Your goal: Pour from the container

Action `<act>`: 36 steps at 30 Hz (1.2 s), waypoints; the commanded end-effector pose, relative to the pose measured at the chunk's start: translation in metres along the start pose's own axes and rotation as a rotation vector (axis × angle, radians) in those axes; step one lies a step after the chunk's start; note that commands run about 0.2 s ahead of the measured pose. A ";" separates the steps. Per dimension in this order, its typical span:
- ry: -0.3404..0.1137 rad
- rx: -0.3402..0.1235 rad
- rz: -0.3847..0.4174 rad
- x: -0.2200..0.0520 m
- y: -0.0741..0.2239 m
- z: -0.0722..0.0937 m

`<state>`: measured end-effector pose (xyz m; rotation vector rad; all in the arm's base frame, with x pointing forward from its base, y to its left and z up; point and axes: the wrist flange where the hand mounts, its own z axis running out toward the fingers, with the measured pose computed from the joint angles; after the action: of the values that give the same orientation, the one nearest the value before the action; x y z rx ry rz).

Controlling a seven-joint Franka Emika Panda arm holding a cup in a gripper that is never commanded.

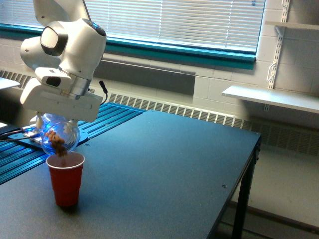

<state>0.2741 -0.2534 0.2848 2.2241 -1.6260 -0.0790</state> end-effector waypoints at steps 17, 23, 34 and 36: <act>-0.001 -0.014 -0.068 -0.004 -0.012 -0.001; -0.001 -0.011 -0.072 -0.005 -0.014 -0.002; 0.013 0.030 -0.063 -0.002 -0.016 -0.013; 0.020 0.042 -0.063 -0.001 -0.016 -0.018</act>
<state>0.2844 -0.2443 0.2827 2.2724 -1.5727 -0.0951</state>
